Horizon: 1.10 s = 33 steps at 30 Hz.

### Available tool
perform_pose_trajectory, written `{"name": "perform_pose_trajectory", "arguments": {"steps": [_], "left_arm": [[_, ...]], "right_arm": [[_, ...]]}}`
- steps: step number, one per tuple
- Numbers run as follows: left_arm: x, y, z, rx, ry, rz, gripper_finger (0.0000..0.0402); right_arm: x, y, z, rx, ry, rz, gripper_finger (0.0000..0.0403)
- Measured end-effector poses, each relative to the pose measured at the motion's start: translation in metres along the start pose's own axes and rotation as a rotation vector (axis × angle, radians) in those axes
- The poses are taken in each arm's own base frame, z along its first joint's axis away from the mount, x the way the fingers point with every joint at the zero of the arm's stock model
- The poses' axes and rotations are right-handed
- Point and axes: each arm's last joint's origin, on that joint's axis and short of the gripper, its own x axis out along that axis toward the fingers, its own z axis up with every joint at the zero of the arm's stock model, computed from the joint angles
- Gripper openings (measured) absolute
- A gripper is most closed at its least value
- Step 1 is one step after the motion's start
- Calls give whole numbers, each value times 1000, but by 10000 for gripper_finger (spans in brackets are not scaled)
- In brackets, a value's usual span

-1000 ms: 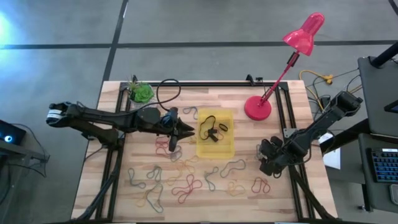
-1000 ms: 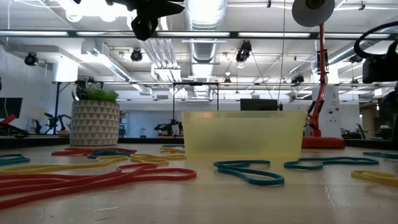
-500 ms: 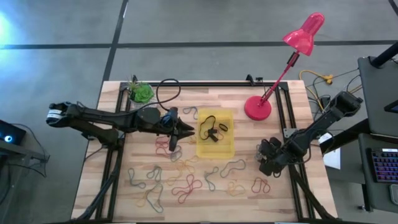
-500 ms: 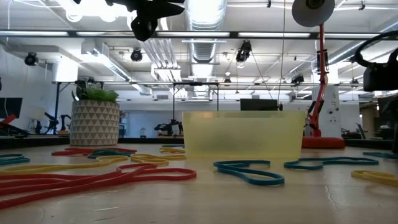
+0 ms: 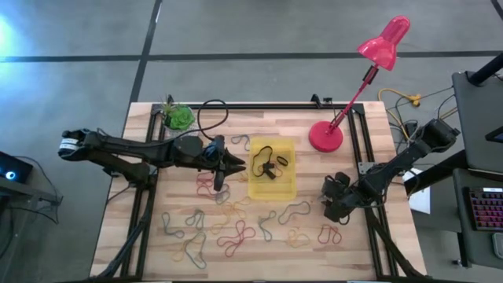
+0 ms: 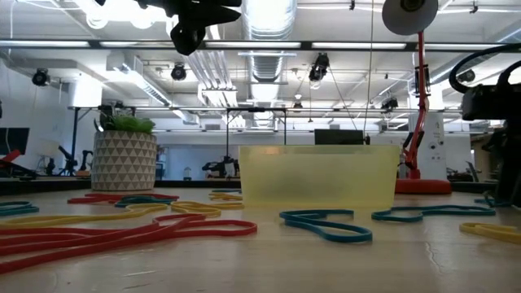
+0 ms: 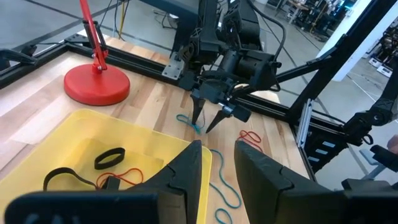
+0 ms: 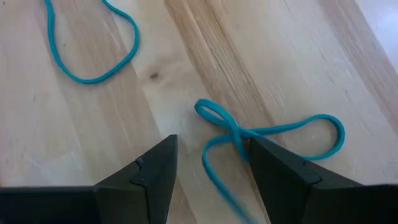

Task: Pick and place rubber bands into bin
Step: Put the blue rubber band into the bin

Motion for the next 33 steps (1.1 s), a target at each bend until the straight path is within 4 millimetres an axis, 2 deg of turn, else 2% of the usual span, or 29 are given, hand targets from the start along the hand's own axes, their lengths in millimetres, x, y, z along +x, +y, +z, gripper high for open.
{"name": "perform_pose_trajectory", "arguments": {"steps": [5,13,15,23,33], "left_arm": [[0,0,0,0,0,-1,80],[0,0,0,0,0,0,80],[0,0,0,0,0,0,80],[0,0,0,0,0,-1,80],[0,0,0,0,0,-1,80]], "right_arm": [[1,0,0,43,-6,-10,163],[1,-1,0,69,-6,-9,36],[0,-1,0,79,-9,-10,16],[-6,-3,1,133,-25,27,8],[-35,11,23,70,-173,134,8]]}}
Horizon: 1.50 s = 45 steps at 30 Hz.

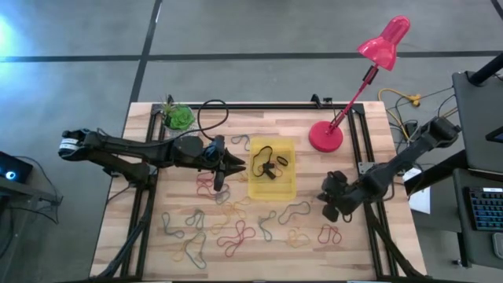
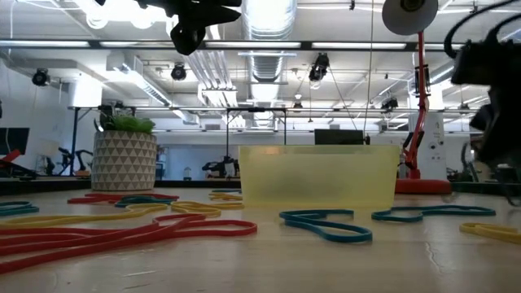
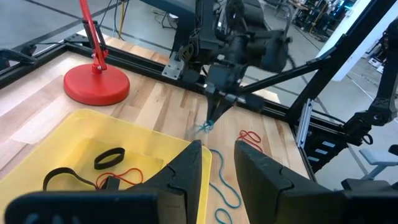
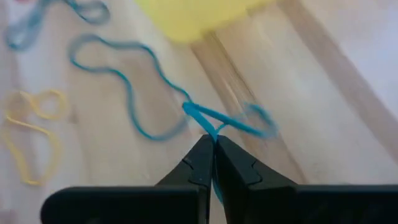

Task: Pick and place rubber bands into bin
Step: Put the blue rubber band into the bin

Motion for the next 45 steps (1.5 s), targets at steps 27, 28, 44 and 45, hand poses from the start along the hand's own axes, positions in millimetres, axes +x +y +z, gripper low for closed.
{"name": "perform_pose_trajectory", "arguments": {"steps": [27,28,44,45], "left_arm": [[0,-1,3,-1,-33,-12,80],[0,-1,3,-1,-32,-11,80],[0,-1,4,-1,-42,-16,80],[0,-2,4,-1,-43,-16,80]], "right_arm": [[-47,12,132,-95,-430,-190,8],[-41,10,137,-82,-424,-183,8],[50,-43,195,122,-195,-190,8],[53,-44,197,126,-186,-189,8]]}}
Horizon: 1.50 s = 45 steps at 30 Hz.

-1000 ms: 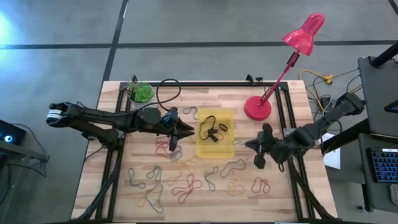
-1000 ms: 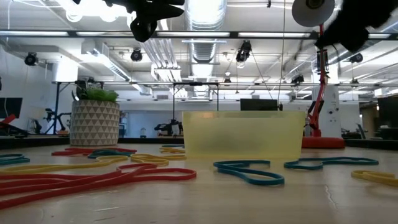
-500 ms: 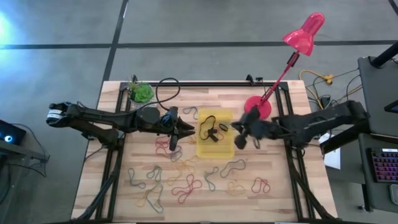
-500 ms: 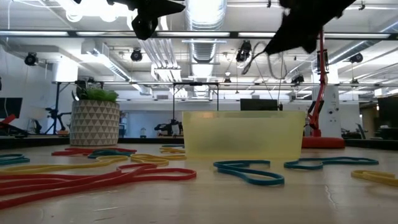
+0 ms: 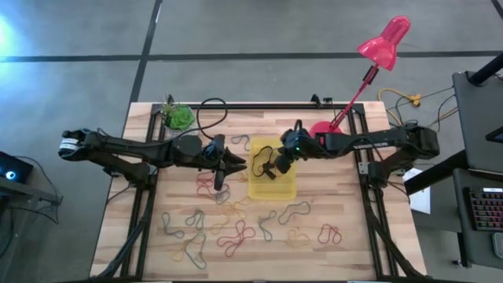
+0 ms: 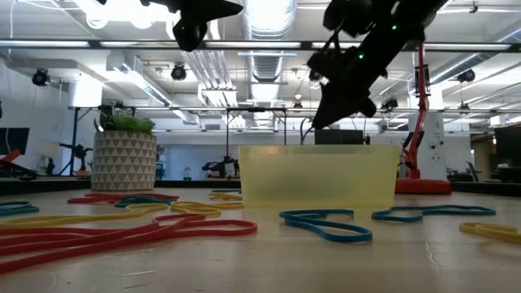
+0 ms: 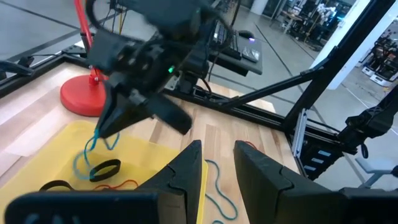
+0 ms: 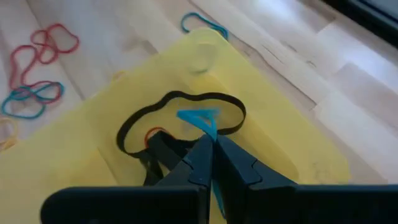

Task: Pick and place rubber bands into bin
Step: Put the blue rubber band into the bin

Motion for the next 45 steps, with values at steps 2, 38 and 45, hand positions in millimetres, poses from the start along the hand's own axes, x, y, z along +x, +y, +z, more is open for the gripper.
{"name": "perform_pose_trajectory", "arguments": {"steps": [2,38,45], "left_arm": [[0,0,0,0,0,0,80],[0,55,-37,316,401,530,80],[24,116,-52,257,597,427,79]], "right_arm": [[6,-1,2,3,22,-8,8],[-135,23,-15,-205,-45,457,134],[-172,42,-39,-202,-100,528,126]]}}
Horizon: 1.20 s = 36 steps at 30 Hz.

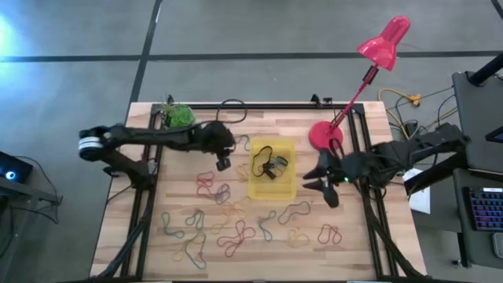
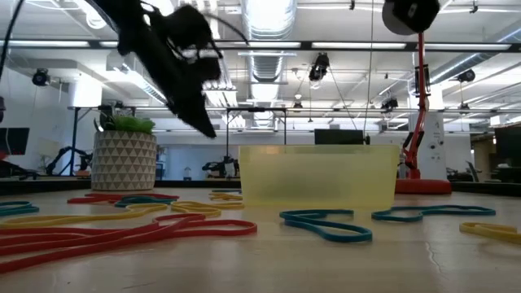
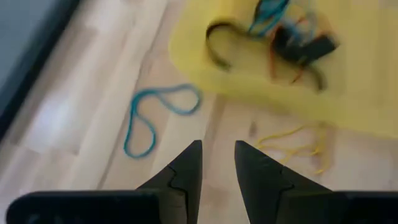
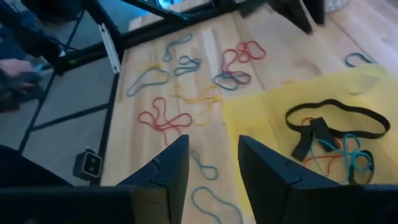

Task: Pick and place rubber bands into bin
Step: Put the blue rubber band into the bin

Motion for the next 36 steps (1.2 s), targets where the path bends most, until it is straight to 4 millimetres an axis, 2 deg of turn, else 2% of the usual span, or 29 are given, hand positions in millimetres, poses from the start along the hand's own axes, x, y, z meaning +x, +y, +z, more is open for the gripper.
{"name": "perform_pose_trajectory", "arguments": {"steps": [7,16,23,28,36], "left_arm": [[37,31,7,39,126,-37,80],[53,63,39,149,129,-1,80],[69,91,49,155,236,-28,80],[77,97,49,202,291,-67,80],[75,97,54,314,269,-81,80]], "right_arm": [[-8,24,-23,38,-2,-77,142],[0,43,-50,100,57,-138,175],[13,52,-62,118,101,-164,180],[20,55,-68,125,120,-179,180],[22,55,-68,125,104,-200,180]]}}
